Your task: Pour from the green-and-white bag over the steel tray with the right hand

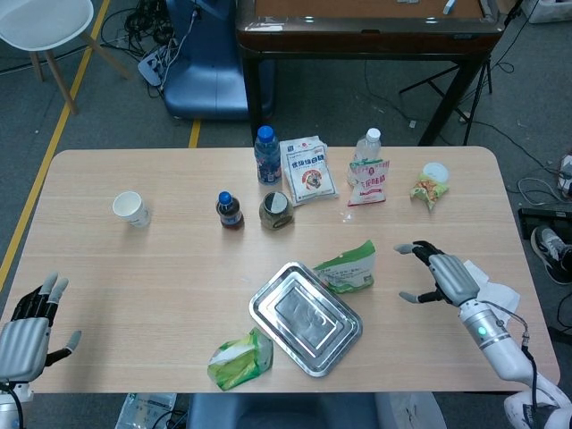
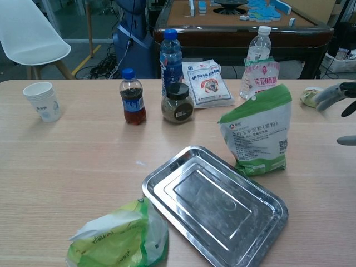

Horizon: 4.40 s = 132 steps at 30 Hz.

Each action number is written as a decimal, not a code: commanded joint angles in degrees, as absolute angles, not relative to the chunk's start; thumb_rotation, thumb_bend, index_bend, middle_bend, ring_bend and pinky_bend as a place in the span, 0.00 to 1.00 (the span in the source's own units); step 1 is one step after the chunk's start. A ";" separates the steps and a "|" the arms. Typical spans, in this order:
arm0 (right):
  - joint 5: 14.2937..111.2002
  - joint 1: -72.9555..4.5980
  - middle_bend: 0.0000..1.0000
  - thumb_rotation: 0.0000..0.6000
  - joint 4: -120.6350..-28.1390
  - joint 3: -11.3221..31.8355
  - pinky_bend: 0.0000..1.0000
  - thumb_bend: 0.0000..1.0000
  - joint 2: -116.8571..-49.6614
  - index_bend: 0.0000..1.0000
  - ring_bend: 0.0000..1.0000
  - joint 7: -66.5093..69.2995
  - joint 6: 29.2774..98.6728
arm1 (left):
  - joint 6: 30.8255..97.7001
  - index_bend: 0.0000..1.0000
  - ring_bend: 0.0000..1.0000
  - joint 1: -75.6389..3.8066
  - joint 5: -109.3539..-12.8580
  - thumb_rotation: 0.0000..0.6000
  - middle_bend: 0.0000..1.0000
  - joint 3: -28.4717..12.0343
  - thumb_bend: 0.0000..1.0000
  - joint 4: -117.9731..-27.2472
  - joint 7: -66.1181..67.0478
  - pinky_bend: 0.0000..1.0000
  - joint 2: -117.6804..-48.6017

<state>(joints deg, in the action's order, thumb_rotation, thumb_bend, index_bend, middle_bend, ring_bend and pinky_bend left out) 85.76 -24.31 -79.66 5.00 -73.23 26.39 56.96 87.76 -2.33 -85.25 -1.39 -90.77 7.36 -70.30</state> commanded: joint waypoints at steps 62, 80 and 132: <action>98.81 -38.87 0.61 1.00 -45.95 -2.52 0.66 0.63 -93.07 0.62 0.52 40.40 68.63 | 88.24 0.00 0.07 -1.51 -85.91 1.00 0.00 -1.30 0.26 -90.99 7.19 0.09 -69.46; 105.30 -47.73 0.60 1.00 -70.89 -6.46 0.66 0.63 -74.95 0.62 0.52 20.87 59.08 | 89.17 0.00 0.07 -0.97 -86.43 1.00 0.00 -1.20 0.26 -91.60 7.79 0.09 -69.30; 101.36 -36.05 0.60 1.00 -45.25 -5.26 0.66 0.60 -95.78 0.62 0.52 26.72 77.54 | 88.73 0.00 0.07 -0.92 -86.43 1.00 0.00 -1.45 0.26 -90.74 7.15 0.09 -69.78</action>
